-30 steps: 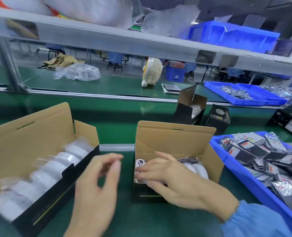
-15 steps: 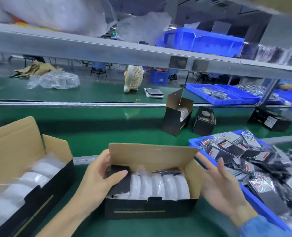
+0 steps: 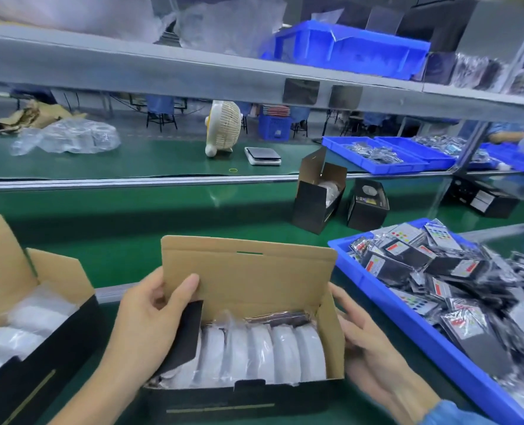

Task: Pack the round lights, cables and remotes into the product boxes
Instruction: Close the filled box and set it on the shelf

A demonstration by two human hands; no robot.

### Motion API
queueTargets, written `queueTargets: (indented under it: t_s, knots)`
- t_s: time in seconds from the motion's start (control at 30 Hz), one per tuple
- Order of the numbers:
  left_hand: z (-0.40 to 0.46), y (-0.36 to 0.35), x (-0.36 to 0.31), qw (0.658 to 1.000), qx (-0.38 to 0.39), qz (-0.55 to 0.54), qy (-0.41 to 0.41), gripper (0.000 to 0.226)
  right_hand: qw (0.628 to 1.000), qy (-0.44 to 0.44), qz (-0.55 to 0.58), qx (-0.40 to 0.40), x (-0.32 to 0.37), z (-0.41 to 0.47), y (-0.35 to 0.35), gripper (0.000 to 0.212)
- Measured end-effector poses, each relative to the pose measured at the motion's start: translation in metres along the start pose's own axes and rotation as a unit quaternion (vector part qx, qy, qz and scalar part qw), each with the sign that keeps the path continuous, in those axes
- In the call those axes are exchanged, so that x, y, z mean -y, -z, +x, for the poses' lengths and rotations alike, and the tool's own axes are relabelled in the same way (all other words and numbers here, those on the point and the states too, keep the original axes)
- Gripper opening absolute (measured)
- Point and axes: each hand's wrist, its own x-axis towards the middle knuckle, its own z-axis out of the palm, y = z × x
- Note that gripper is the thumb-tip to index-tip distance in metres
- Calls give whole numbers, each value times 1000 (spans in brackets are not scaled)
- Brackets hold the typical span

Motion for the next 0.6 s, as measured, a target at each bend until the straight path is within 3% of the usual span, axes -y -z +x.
queueTargets:
  t_s: [0.07, 0.13, 0.23, 0.27, 0.33, 0.43, 0.5, 0.6]
  knots:
    - [-3, 0, 0, 999, 3, -8, -34, 21, 996, 39, -79, -23, -8, 3, -3, 64]
    - [-9, 7, 2, 997, 28, -26, -64, 24, 984, 73, -156, -49, -15, 5, -6, 51]
    - [-19, 30, 8, 974, 149, 34, -166, 16, 946, 143, -282, -74, -10, -2, -8, 21]
    - [-24, 38, 8, 960, 187, 88, -189, 20, 933, 147, -327, -40, -6, -5, -8, 25]
    - [-26, 51, 7, 931, 223, 189, -220, 38, 903, 120, -412, 15, -2, -16, -2, 55]
    - [-31, 50, -7, 945, 197, 176, -195, 38, 897, 111, -427, 20, 1, -20, -3, 70]
    - [-33, 46, -13, 955, 179, 173, -164, 36, 895, 132, -427, -7, 0, -18, -9, 57]
    - [-34, 47, -19, 944, 175, 198, -198, 27, 869, 164, -466, -32, -1, -16, -13, 35]
